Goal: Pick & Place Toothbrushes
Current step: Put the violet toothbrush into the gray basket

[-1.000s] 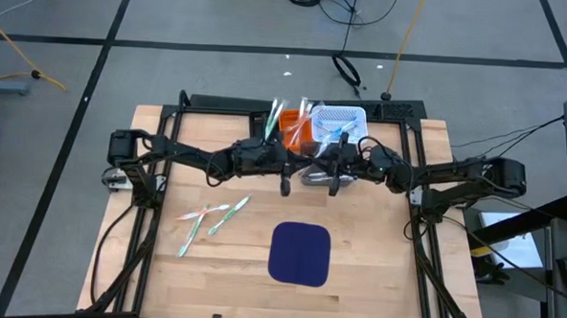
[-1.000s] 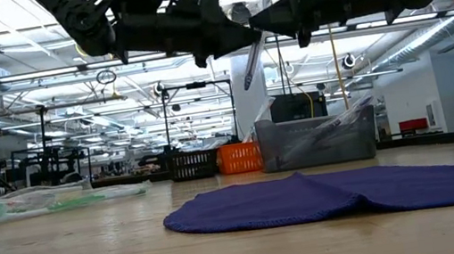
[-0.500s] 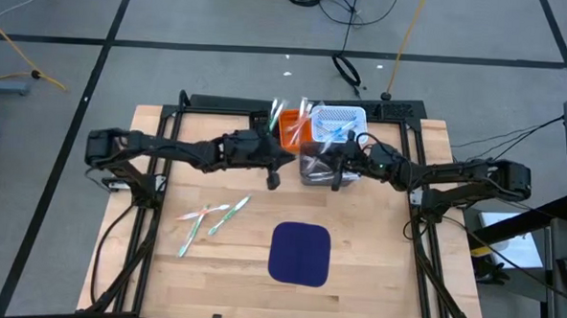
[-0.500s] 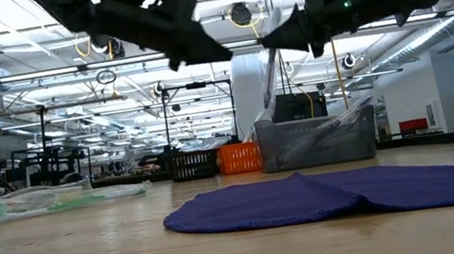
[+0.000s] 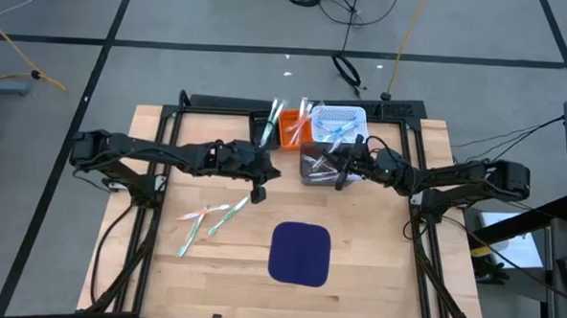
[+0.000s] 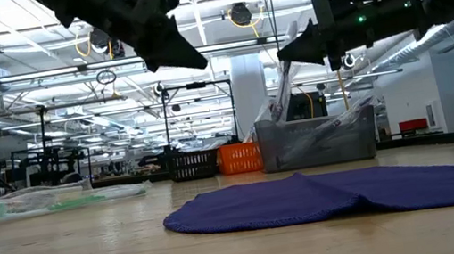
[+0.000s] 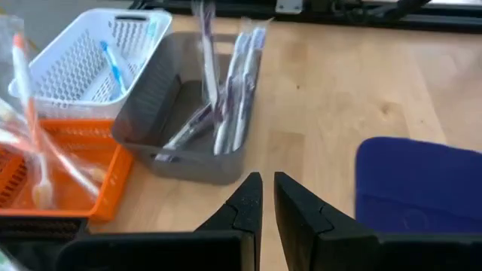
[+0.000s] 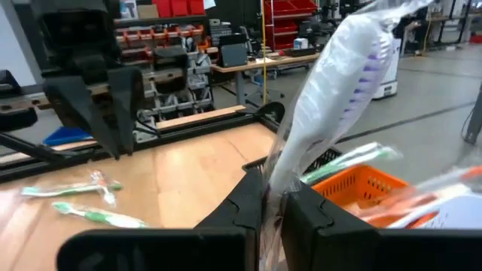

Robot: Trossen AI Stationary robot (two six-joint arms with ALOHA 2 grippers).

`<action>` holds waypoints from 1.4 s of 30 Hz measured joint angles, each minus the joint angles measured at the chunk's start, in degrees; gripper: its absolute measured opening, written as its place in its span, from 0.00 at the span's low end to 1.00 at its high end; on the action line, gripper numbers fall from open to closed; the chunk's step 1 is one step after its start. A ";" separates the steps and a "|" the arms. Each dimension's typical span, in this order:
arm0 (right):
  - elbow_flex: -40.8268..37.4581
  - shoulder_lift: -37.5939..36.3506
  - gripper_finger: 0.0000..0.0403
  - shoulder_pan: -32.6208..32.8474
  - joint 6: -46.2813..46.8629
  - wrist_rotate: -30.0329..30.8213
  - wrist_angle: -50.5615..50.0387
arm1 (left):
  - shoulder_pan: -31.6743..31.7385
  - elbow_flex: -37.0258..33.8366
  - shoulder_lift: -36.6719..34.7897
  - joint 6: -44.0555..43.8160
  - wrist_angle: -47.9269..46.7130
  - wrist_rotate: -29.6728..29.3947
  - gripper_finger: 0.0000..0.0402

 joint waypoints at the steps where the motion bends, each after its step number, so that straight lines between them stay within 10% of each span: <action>1: -0.45 0.30 0.04 0.00 0.68 -0.06 0.81 | -0.26 0.00 -0.06 0.02 0.23 0.00 0.08; 20: -1.00 3.40 0.66 -0.57 -4.20 8.12 6.39 | -0.86 0.00 -0.05 0.02 -1.41 -0.07 0.08; 42: -0.95 -7.23 0.64 -7.77 -20.55 25.41 -7.00 | -1.91 0.00 -0.05 -4.65 -12.18 -0.92 0.08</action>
